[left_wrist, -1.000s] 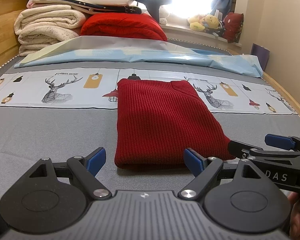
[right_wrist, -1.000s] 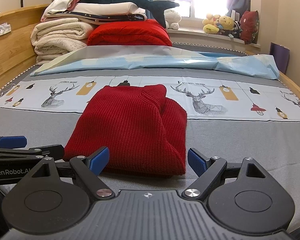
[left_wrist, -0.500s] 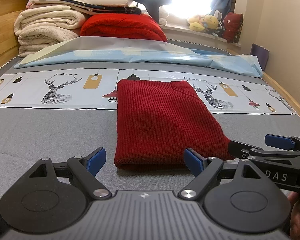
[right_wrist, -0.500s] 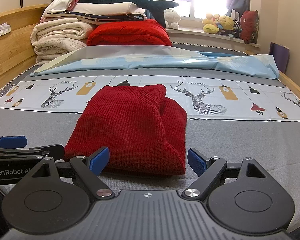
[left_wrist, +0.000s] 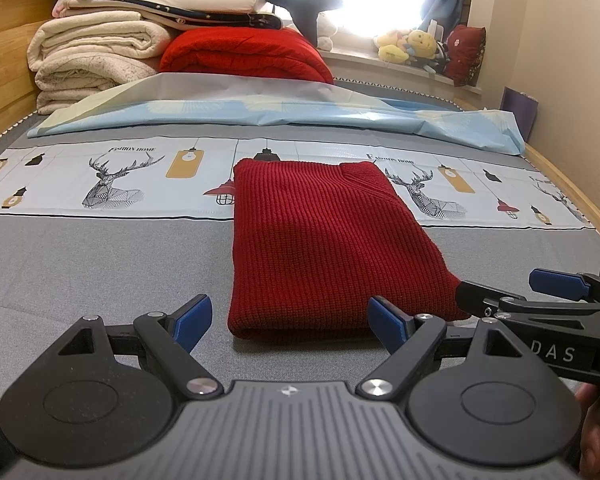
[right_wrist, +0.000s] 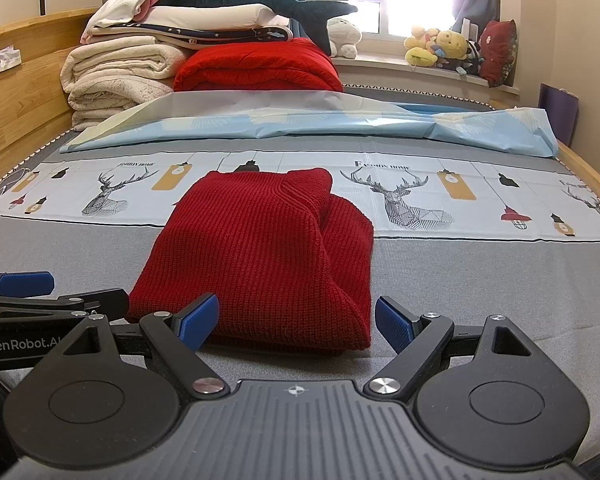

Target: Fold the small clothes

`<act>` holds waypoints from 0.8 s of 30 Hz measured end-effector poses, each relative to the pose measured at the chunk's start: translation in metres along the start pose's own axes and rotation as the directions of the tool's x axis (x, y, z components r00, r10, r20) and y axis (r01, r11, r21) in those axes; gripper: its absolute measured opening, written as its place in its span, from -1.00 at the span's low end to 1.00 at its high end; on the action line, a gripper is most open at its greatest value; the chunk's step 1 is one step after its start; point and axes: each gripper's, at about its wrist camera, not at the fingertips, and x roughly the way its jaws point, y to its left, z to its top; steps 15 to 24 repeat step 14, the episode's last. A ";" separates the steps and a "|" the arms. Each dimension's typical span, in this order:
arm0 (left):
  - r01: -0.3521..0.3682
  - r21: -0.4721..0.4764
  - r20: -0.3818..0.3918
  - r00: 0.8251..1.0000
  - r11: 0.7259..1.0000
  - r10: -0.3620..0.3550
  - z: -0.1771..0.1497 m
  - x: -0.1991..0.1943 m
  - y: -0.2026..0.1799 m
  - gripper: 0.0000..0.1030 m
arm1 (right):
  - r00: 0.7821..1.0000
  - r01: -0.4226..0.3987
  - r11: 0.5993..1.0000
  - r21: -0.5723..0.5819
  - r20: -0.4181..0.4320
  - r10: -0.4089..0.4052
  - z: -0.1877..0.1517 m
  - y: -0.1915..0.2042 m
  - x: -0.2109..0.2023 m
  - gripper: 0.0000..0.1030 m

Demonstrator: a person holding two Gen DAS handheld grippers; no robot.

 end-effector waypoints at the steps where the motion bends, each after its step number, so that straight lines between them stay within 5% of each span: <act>1: 0.001 0.000 0.000 1.000 1.000 -0.001 0.000 0.000 0.000 0.72 | 1.000 0.000 1.000 0.000 0.000 0.000 0.000 0.000 0.000 0.67; 24: 0.007 0.004 0.004 1.000 1.000 -0.007 -0.001 0.001 -0.001 0.72 | 1.000 0.000 1.000 0.000 0.000 0.000 0.000 0.000 0.000 0.67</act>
